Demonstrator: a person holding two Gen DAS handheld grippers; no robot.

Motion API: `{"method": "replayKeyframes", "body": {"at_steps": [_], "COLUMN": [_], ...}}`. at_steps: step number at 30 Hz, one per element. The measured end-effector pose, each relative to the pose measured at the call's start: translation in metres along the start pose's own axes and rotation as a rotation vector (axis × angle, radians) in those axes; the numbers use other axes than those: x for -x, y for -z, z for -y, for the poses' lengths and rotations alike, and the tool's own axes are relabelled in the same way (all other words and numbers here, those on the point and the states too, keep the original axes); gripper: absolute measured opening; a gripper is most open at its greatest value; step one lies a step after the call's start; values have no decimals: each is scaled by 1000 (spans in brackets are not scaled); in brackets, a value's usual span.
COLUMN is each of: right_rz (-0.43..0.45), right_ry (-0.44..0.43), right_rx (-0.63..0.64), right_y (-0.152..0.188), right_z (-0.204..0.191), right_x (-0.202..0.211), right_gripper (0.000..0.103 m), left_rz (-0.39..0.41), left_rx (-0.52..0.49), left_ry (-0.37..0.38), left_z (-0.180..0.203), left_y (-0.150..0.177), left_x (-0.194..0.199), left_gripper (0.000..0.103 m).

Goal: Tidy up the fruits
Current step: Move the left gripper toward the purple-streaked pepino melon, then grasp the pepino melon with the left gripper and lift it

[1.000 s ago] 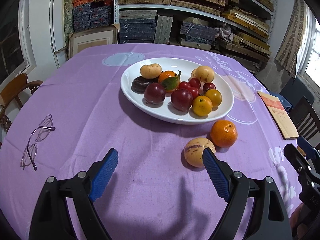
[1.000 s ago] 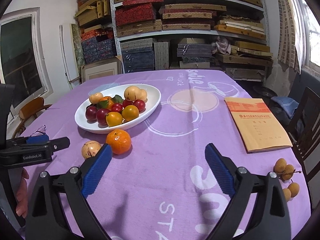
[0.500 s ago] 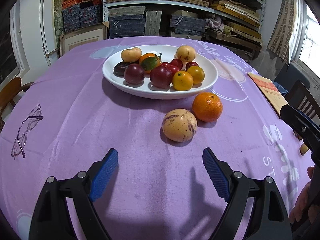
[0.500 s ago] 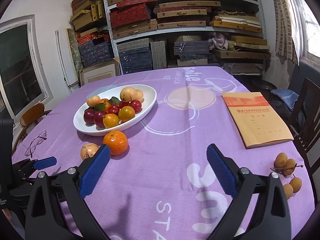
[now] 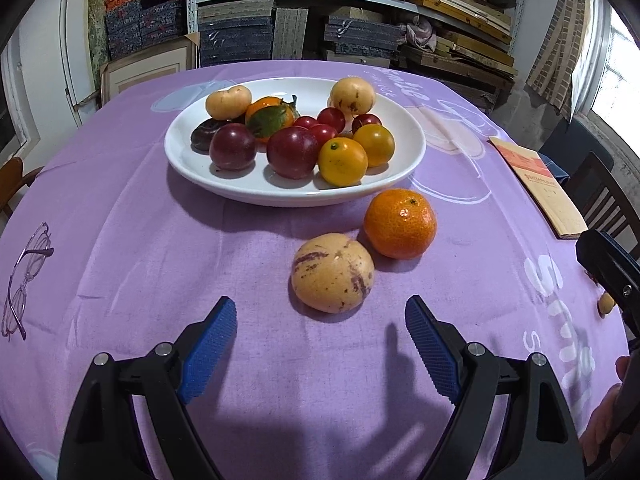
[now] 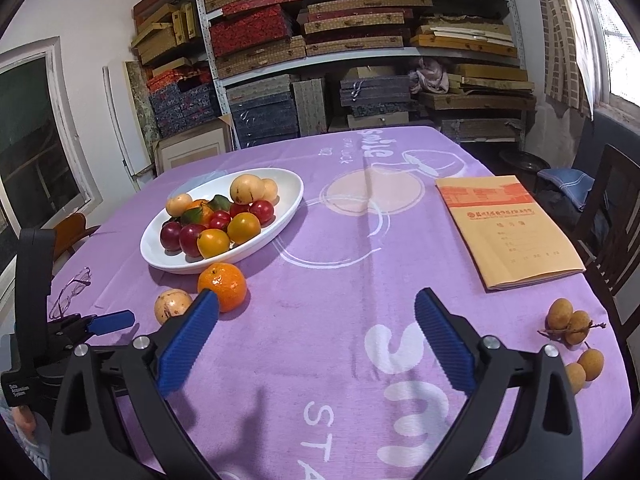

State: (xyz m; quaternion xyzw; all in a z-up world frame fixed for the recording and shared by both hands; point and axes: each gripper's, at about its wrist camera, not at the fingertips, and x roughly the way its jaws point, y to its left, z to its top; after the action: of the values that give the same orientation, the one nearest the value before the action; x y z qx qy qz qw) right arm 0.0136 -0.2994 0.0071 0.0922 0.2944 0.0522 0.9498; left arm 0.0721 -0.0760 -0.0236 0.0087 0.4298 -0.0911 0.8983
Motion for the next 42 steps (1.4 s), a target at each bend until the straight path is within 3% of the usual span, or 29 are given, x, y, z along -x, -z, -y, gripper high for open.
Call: {"method": "replayKeyframes", "body": {"at_steps": [7, 12, 17, 19, 27, 36, 42], "right_rz": [-1, -2, -5, -4, -10, -39, -160], "right_ry": [-1, -1, 2, 3, 10, -6, -70], "right_rx": [-2, -3, 1, 1, 6, 34, 89], "right_y": [0, 0, 0, 1, 4, 9, 7], "right_z": [1, 2, 3, 2, 4, -5, -34], "right_x": [0, 0, 0, -1, -4, -15, -35], "right_gripper": [96, 97, 97, 97, 97, 97, 97], "left_rz": [-1, -23, -17, -17, -29, 11, 37], "left_rx": [23, 56, 51, 51, 66, 96, 110], "left_ry": [12, 19, 25, 37, 37, -85, -89], "left_z": [-2, -14, -15, -16, -34, -83, -93], "left_y": [-7, -9, -8, -8, -3, 21, 29], "left_x": [-11, -16, -15, -14, -4, 31, 39], "left_gripper": [86, 64, 58, 47, 46, 46, 46]}}
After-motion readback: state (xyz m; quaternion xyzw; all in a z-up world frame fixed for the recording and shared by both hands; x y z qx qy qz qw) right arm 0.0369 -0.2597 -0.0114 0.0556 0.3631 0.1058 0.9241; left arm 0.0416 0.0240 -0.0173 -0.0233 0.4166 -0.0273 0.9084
